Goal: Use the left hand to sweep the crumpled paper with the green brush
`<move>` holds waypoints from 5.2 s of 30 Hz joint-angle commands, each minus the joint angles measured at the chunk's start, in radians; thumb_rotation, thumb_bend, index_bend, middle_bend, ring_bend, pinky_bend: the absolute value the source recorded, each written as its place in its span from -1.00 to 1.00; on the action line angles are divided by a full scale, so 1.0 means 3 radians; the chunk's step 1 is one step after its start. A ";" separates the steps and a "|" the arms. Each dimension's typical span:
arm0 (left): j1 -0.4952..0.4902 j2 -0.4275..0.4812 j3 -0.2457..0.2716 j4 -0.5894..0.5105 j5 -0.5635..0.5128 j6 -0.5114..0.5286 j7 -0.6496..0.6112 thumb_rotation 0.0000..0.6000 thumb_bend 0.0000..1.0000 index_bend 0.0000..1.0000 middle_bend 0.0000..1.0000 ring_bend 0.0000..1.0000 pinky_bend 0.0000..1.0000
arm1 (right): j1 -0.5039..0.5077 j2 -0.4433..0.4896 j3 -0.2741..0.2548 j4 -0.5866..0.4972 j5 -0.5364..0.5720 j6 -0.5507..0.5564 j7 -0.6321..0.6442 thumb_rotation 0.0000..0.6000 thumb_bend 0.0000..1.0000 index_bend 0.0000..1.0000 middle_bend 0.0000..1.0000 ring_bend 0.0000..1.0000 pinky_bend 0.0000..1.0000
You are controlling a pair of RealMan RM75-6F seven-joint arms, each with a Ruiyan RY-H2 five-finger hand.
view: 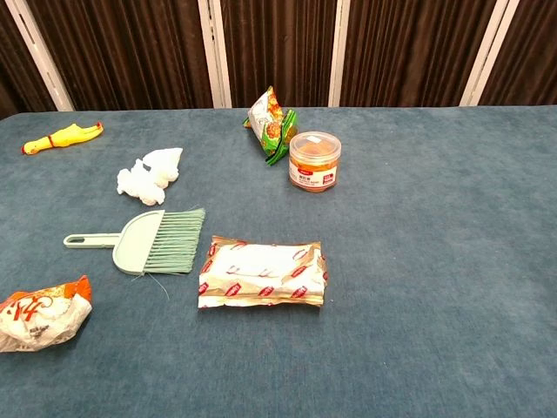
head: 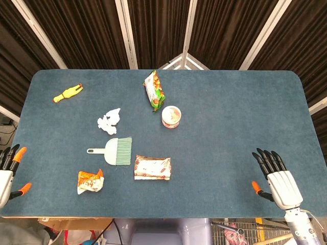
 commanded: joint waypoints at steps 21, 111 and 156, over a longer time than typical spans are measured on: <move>0.0006 0.0006 0.0000 -0.0003 -0.0008 0.0002 0.0016 1.00 -0.92 -1.00 -1.00 -1.00 -0.91 | 0.0005 0.0001 -0.0004 -0.0009 -0.0011 -0.0003 -0.0002 1.00 -0.31 -1.00 -1.00 -1.00 -1.00; -0.2038 -0.1313 -0.0607 0.0068 -0.2754 -0.1528 0.2447 1.00 -0.24 -0.18 1.00 1.00 1.00 | 0.0023 0.0047 -0.0014 -0.0076 0.0035 -0.0063 0.0154 1.00 -0.31 -1.00 -1.00 -1.00 -1.00; -0.2126 -0.1561 -0.0462 0.0368 -0.2560 -0.1268 0.2059 1.00 0.43 0.48 1.00 1.00 1.00 | 0.0014 0.0051 -0.0009 -0.0090 0.0038 -0.0046 0.0182 1.00 -0.31 -1.00 -1.00 -1.00 -1.00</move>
